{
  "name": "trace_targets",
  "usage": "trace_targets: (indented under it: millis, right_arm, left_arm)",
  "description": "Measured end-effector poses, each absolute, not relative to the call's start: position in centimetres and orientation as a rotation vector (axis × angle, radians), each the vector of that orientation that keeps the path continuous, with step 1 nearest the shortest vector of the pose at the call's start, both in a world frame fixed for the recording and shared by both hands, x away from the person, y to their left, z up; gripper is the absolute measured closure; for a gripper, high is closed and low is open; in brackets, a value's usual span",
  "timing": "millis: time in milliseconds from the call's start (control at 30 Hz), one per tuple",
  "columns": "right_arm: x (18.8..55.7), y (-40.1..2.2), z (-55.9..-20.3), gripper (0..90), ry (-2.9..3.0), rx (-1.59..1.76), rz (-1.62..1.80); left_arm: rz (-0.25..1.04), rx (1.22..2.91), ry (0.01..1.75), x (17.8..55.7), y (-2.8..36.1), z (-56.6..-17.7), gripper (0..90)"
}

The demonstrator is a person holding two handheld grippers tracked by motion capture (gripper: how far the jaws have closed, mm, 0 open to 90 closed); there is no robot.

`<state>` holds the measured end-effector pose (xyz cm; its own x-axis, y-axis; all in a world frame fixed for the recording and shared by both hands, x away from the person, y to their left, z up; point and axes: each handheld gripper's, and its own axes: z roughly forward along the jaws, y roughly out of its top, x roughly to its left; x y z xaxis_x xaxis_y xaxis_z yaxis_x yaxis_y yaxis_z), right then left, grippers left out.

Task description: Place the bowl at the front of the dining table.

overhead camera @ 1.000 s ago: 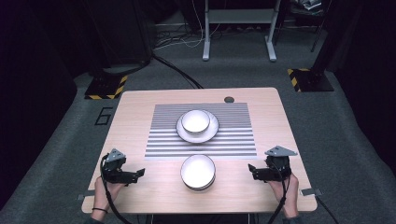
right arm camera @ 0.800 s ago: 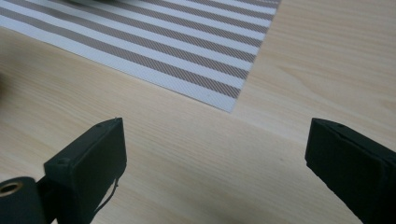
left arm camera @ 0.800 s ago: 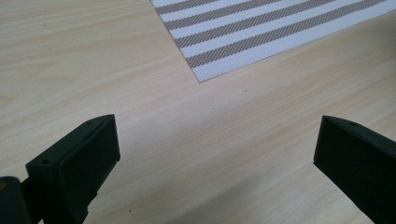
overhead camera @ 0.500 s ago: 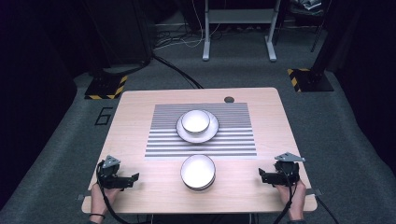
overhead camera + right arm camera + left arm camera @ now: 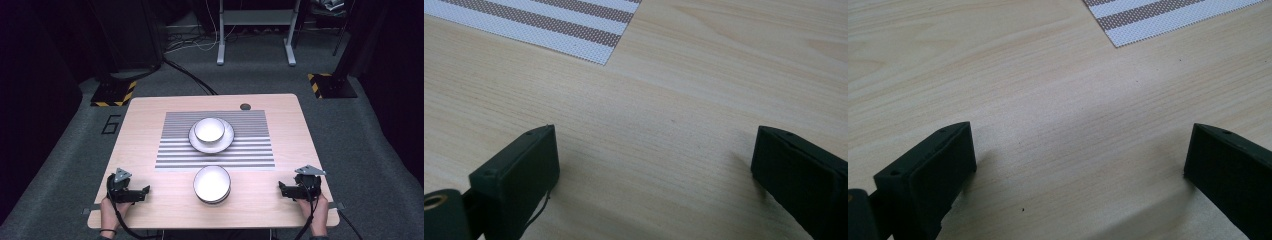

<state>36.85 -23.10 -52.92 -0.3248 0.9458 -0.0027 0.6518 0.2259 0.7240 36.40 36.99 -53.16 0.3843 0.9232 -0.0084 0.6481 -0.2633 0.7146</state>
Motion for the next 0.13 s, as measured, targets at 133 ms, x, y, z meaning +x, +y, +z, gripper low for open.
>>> trace_targets:
  millis: [133]
  right_arm:
    - [36.82,-23.07,-52.95,3.6,2.052,1.474,0.88]
  left_arm:
    - [0.556,2.009,1.346,36.43,36.98,-53.16,0.0]
